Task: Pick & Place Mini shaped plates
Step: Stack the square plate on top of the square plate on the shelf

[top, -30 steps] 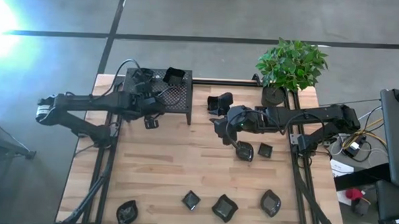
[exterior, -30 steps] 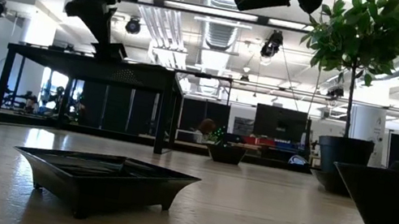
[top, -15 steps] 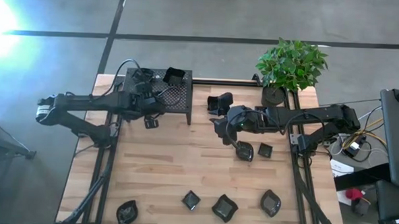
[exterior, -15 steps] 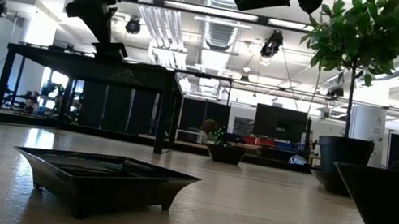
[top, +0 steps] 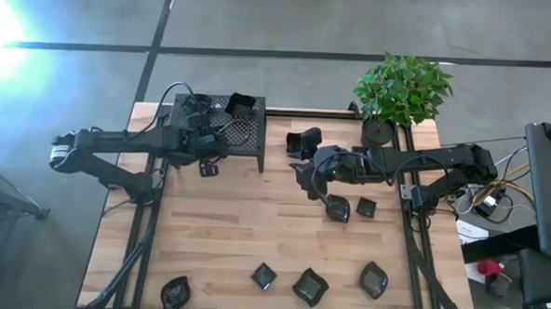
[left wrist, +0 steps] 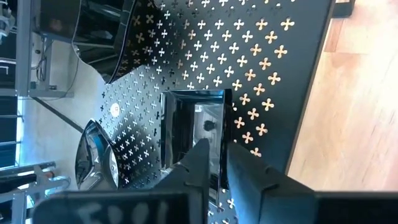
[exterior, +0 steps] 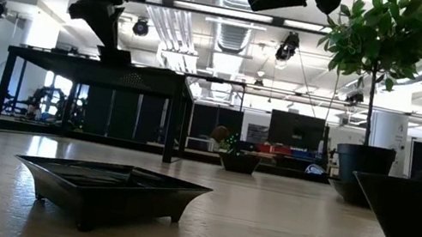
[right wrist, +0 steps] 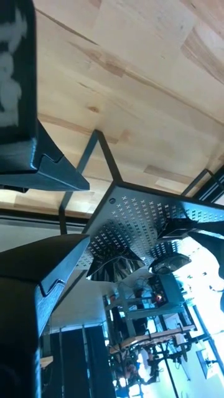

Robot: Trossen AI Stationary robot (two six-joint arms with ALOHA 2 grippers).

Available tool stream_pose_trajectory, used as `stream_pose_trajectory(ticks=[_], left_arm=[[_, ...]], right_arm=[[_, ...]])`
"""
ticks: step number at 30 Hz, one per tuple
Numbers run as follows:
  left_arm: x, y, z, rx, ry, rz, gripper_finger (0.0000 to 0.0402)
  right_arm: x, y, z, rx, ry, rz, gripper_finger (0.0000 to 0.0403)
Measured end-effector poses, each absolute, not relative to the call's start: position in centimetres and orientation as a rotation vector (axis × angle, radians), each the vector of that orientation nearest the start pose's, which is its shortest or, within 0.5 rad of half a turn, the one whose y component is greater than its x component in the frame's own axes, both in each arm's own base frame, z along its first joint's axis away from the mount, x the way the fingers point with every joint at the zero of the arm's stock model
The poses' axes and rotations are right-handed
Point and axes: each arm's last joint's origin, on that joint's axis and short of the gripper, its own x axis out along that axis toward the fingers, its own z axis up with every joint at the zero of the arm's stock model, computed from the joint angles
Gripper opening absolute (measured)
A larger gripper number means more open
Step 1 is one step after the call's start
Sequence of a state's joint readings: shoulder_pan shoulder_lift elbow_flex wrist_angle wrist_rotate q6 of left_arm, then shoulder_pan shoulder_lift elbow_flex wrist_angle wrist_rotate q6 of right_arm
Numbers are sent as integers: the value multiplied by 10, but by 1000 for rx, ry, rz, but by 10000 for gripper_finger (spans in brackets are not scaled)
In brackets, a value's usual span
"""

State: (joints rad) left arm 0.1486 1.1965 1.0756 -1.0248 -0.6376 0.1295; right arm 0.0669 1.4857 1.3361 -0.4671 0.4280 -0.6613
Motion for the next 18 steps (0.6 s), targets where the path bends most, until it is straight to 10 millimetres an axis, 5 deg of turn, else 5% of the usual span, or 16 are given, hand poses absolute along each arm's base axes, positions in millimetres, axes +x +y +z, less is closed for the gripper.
stream_pose_trajectory(ticks=[18], left_arm=[[209,49,325,420,1107,655,73]], right_arm=[[326,10,335,-788,701,-138,113]])
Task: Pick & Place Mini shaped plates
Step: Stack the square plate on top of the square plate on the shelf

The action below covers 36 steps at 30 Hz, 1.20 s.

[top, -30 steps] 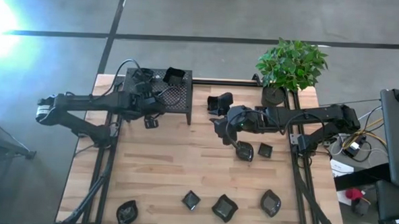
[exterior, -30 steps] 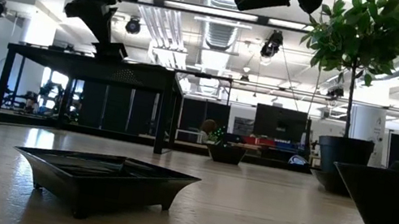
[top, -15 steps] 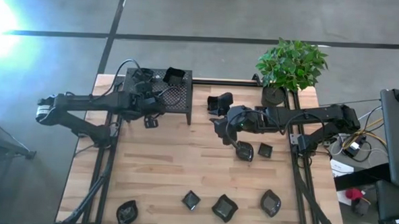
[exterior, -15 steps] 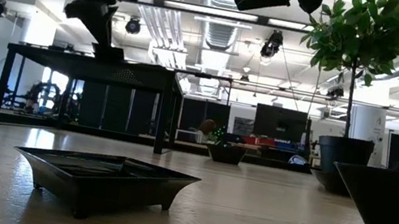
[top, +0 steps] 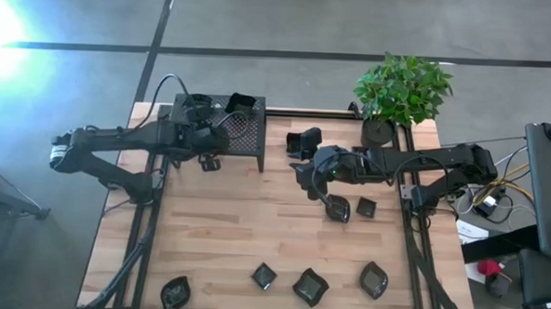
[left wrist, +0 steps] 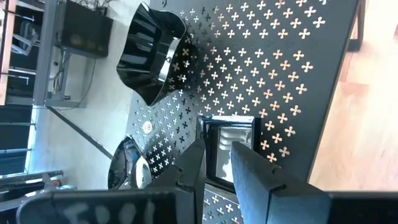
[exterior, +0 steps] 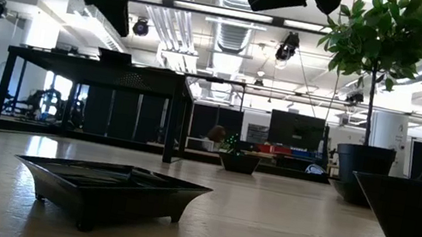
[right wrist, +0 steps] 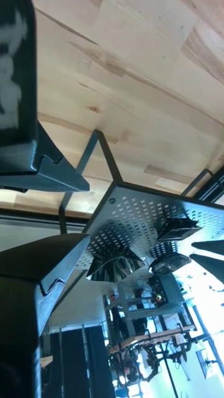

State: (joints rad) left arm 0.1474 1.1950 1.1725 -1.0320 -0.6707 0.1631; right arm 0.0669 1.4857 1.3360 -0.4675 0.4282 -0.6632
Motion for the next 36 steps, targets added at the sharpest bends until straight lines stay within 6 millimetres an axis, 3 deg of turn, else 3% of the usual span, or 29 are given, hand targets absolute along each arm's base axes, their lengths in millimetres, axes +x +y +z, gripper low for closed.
stream_pose_trajectory(ticks=[24,36], left_arm=[[209,50,288,431,1176,634,73],[211,50,304,442,1132,632,73]], right_arm=[[326,10,335,-786,701,-139,111],[326,9,335,-789,702,-138,111]])
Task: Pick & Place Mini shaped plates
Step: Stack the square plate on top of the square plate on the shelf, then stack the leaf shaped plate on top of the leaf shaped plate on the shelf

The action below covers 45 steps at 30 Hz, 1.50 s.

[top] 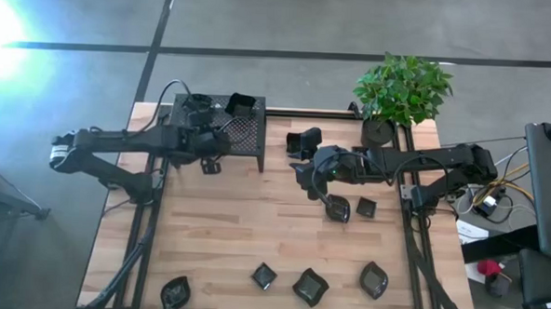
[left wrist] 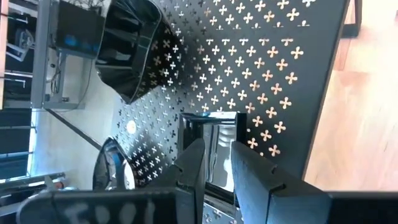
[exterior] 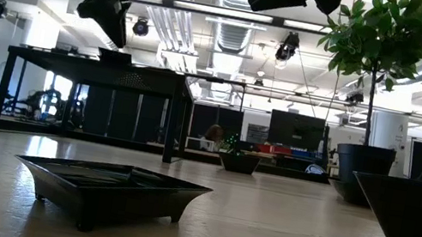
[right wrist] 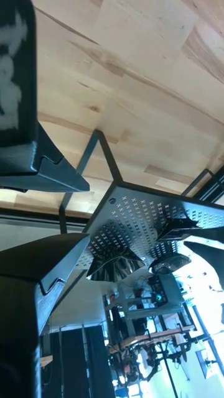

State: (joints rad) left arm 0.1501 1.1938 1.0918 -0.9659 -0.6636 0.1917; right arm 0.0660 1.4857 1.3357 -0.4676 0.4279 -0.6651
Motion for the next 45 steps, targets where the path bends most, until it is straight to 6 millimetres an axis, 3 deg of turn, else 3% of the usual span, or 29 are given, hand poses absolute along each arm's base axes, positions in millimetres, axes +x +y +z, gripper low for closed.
stream_pose_trajectory(ticks=[6,25,33,38,45], left_arm=[[212,51,305,461,1120,663,73],[213,57,281,423,1124,702,73],[214,56,300,434,1068,711,73],[211,46,317,438,1001,690,73],[199,11,316,423,1003,586,73]], right_arm=[[326,9,335,-789,703,-140,111],[326,9,335,-789,703,-139,111],[324,9,337,-784,696,-144,111],[318,9,344,-772,672,-155,111],[306,8,352,-692,664,-180,111]])
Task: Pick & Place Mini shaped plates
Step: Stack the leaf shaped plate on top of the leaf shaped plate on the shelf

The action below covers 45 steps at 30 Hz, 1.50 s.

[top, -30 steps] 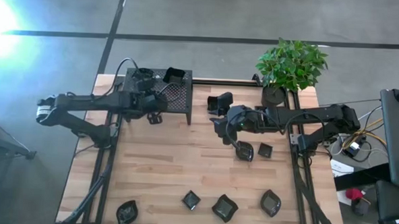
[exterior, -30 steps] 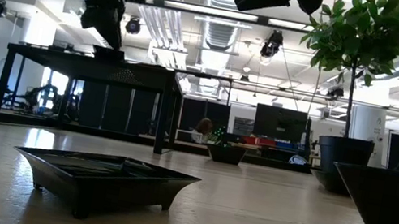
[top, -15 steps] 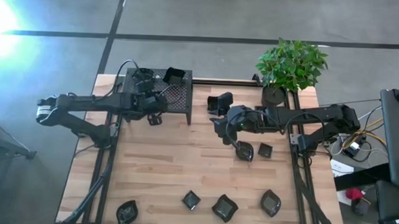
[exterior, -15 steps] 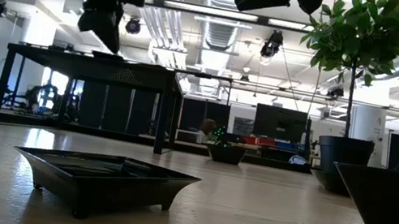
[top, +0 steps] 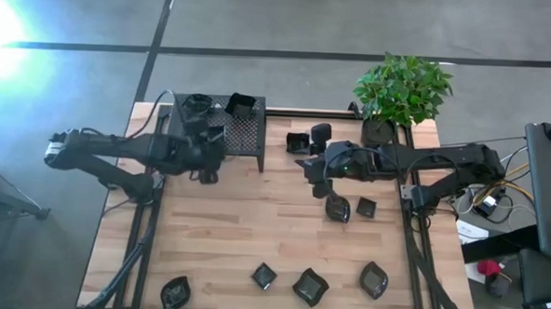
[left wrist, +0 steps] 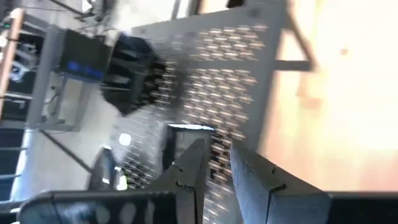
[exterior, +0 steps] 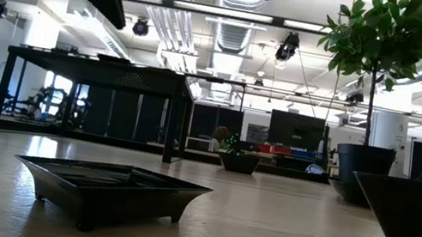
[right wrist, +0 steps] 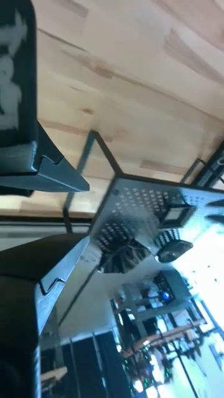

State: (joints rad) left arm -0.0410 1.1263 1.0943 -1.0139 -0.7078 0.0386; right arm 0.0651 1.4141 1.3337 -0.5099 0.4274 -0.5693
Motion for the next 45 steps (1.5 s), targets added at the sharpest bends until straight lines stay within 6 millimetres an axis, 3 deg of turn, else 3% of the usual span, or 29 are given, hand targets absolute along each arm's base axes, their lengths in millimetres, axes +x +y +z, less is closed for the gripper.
stream_pose_trajectory(ticks=[11,22,38,45], left_arm=[[180,-60,308,111,1001,320,73],[156,-125,291,-286,1172,153,73],[141,-228,235,-324,1385,-17,73],[141,-251,210,-383,1436,39,73]], right_arm=[[298,8,349,-629,719,-160,111],[298,15,345,-549,689,94,111],[297,16,343,-444,709,78,111],[297,16,343,-443,707,77,111]])
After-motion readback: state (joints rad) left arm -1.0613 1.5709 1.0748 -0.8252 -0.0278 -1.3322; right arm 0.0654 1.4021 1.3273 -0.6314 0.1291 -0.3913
